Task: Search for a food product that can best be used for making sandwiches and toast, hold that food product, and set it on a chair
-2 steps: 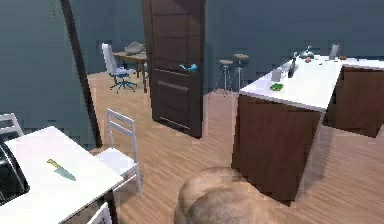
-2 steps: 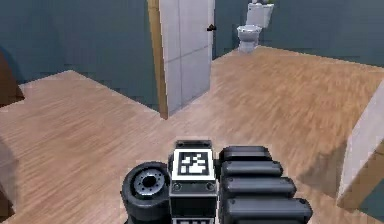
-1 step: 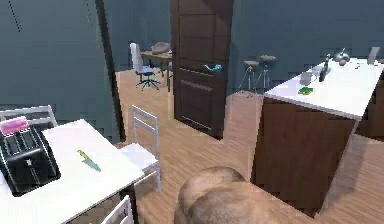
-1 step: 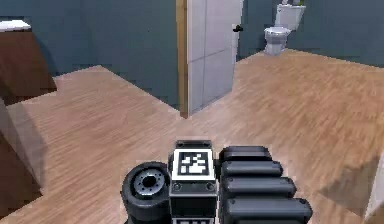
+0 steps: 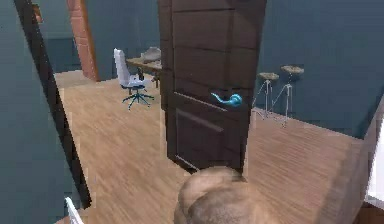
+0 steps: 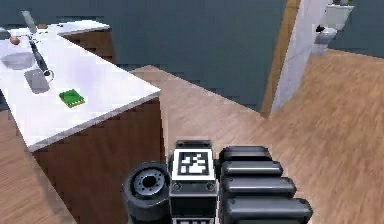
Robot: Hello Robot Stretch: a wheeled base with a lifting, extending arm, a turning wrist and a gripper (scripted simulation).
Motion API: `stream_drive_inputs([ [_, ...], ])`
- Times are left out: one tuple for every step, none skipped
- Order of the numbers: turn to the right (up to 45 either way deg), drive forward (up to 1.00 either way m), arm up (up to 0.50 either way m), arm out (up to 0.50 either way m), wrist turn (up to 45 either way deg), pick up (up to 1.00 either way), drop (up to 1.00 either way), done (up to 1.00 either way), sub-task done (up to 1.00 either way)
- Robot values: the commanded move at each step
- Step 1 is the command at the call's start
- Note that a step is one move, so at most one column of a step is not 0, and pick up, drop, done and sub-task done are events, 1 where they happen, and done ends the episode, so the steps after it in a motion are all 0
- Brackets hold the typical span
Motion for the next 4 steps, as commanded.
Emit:
stream_drive_inputs([
  [0.0,0.35,0.0,0.0,0.0,0.0,0.0,0.0,0.0],
  [0.0,0.2,0.0,0.0,0.0,0.0,0.0,0.0,0.0],
  [-45.0,0.0,0.0,0.0,0.0,0.0,0.0,0.0,0.0],
  [0.0,0.3,0.0,0.0,0.0,0.0,0.0,0.0,0.0],
])
